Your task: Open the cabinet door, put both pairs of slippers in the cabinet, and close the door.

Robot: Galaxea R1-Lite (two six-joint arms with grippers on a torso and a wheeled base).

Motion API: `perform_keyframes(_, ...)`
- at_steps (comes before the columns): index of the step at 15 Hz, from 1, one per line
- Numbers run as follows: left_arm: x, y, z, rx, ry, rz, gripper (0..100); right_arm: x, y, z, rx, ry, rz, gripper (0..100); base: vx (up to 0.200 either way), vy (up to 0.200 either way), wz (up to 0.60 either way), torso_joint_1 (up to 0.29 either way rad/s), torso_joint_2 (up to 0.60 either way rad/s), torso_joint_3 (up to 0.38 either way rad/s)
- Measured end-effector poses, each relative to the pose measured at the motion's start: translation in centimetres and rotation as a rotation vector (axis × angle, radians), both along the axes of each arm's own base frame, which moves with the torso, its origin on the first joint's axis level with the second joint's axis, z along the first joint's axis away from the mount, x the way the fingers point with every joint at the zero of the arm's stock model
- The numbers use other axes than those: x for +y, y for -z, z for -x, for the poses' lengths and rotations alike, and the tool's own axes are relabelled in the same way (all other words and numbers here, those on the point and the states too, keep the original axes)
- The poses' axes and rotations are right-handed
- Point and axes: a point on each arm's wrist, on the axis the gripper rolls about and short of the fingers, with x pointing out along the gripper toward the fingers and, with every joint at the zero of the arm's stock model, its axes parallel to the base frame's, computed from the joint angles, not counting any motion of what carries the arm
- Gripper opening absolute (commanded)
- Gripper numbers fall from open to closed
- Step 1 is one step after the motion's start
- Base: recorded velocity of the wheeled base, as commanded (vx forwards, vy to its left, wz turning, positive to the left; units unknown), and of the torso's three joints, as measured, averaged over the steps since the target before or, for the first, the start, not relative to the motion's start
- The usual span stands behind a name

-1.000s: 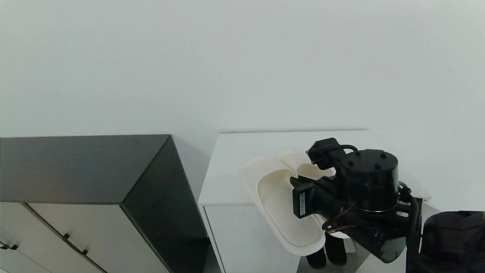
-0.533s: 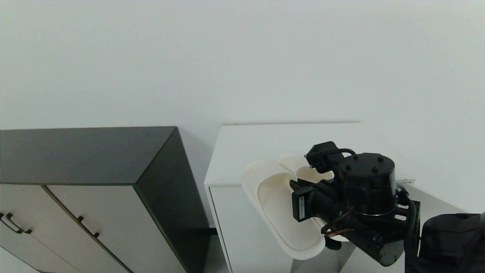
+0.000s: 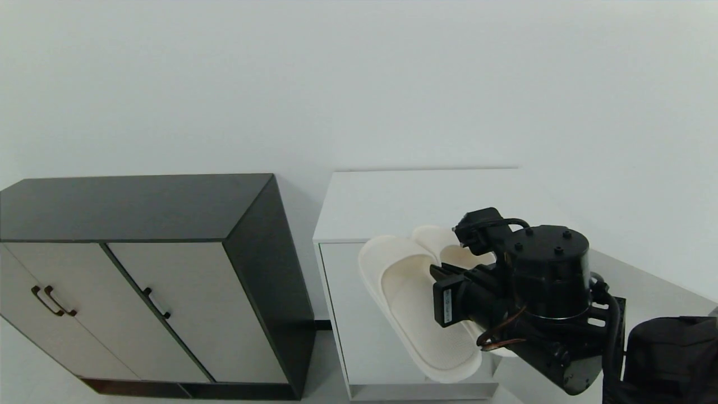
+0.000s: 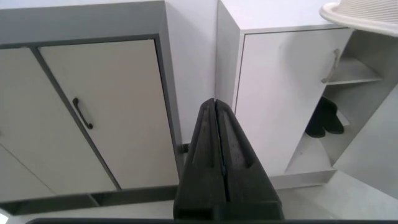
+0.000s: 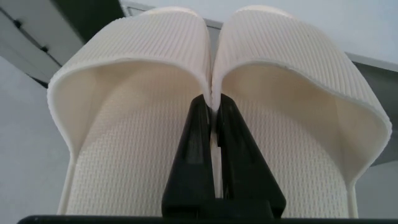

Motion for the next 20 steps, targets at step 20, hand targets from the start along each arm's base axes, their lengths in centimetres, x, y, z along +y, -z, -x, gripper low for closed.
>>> perform_keyframes(20,0.00,0.02,0.00,0.002,0.001,-0.001,0,-0.20,0.22,0.34,0.006,-0.005,0.009,0,0.000,-0.090,0.00,0.002,0.00,0.001)
